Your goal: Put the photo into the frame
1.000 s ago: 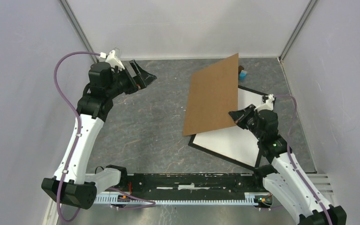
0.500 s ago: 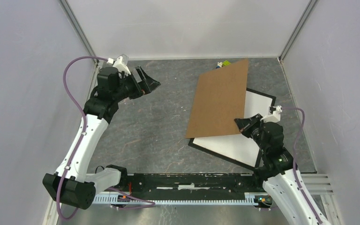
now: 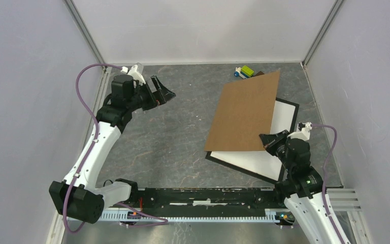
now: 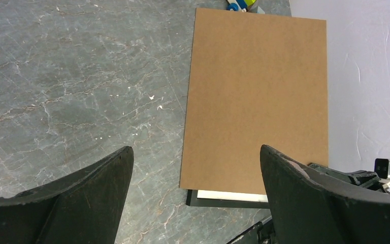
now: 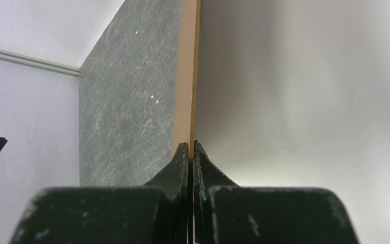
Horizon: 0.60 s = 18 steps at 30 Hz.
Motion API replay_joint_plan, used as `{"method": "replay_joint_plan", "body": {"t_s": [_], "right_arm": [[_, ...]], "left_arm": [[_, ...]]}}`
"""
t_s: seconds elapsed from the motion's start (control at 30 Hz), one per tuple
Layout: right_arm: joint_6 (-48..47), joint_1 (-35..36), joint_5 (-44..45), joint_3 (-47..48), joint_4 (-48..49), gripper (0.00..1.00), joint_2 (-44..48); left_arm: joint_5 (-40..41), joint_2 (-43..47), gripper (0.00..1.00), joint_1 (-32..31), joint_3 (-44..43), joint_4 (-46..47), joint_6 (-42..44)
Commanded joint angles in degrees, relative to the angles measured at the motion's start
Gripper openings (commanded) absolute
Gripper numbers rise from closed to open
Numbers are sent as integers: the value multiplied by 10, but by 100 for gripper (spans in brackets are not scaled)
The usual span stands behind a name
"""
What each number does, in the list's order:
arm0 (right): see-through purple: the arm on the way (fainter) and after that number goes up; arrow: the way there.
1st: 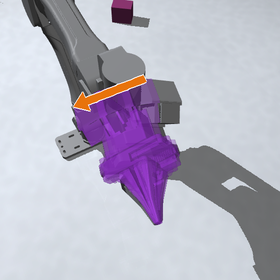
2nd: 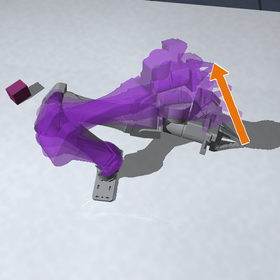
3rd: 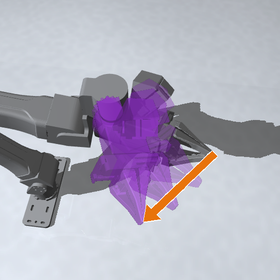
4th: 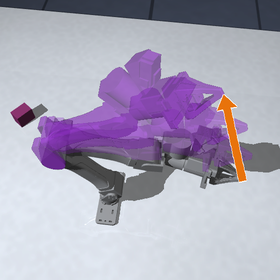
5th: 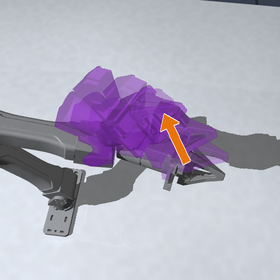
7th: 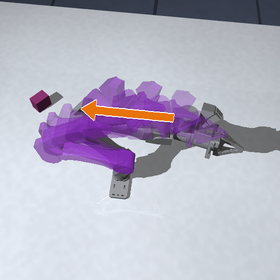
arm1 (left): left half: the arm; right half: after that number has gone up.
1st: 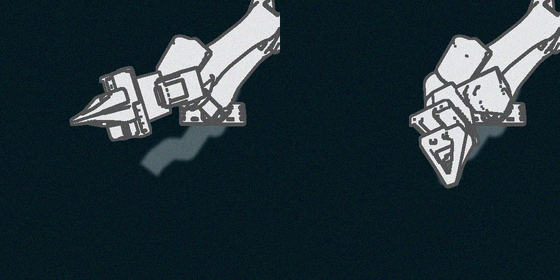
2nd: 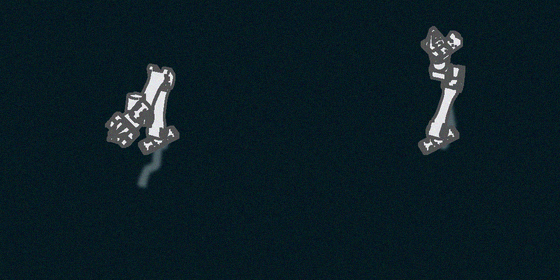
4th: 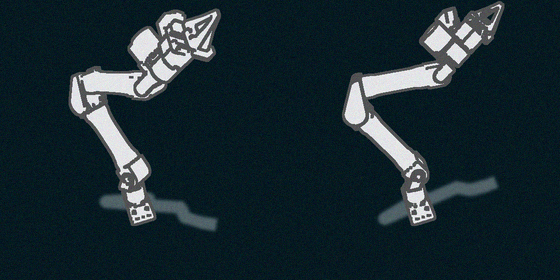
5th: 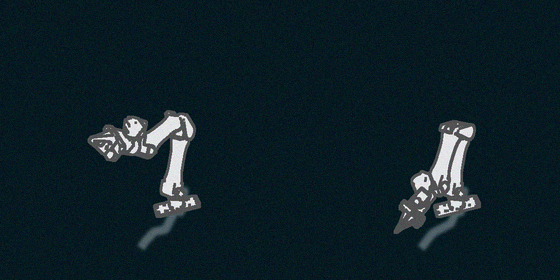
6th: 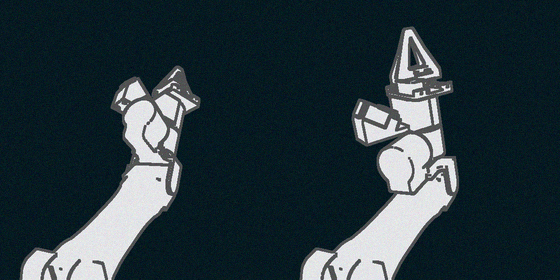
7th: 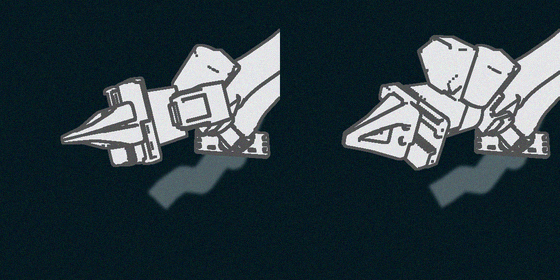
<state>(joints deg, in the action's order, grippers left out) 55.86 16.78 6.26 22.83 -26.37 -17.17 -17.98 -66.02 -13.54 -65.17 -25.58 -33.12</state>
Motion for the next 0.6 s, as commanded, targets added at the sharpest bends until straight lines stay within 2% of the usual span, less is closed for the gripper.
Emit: {"method": "replay_joint_plan", "body": {"t_s": [0.0, 0.33, 0.57], "right_arm": [[-40, 0, 38, 33, -34, 0, 21], [-37, 0, 13, 98, -66, 0, 7], [-53, 1, 16, 212, -104, 0, -42]], "left_arm": [[8, 3, 99, -3, 1, 28, 29], [3, -3, 99, -6, 9, 29, 30], [-9, -9, 99, -6, 16, 38, 26]]}}
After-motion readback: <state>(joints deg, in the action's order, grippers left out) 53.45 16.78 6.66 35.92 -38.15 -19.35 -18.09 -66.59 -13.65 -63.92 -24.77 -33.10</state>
